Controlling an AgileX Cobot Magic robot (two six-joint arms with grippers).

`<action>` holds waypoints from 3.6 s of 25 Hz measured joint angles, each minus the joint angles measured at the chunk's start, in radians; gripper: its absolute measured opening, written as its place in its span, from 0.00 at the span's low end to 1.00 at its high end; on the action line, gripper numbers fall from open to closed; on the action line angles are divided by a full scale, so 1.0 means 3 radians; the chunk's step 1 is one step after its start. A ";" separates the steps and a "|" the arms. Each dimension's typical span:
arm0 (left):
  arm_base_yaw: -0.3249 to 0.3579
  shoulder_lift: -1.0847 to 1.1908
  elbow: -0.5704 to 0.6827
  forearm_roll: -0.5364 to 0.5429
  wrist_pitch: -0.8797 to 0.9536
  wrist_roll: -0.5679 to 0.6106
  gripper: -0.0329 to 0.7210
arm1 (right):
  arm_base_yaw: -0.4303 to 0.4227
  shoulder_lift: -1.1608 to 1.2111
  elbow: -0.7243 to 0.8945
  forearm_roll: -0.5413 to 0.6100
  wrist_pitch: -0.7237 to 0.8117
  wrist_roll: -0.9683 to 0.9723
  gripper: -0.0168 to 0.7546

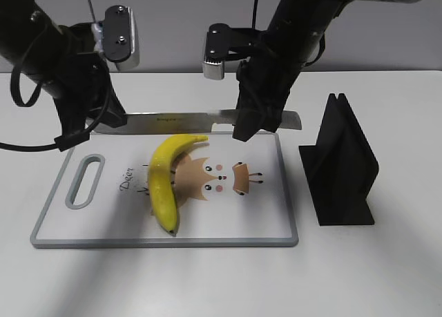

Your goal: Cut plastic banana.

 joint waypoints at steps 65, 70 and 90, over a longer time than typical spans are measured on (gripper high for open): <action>0.0504 -0.0909 -0.0139 0.0691 0.0446 -0.2903 0.83 | -0.0035 -0.0925 -0.0094 -0.0736 0.0505 0.2454 0.24; 0.0518 -0.1138 -0.0123 0.1011 0.0941 -0.3311 0.83 | -0.0035 -0.1211 0.0111 -0.1074 0.0449 0.3241 0.24; 0.0520 -0.3512 0.1463 0.1037 0.1029 -0.3811 0.82 | -0.0035 -0.2343 0.2201 -0.1556 -0.0933 0.5325 0.24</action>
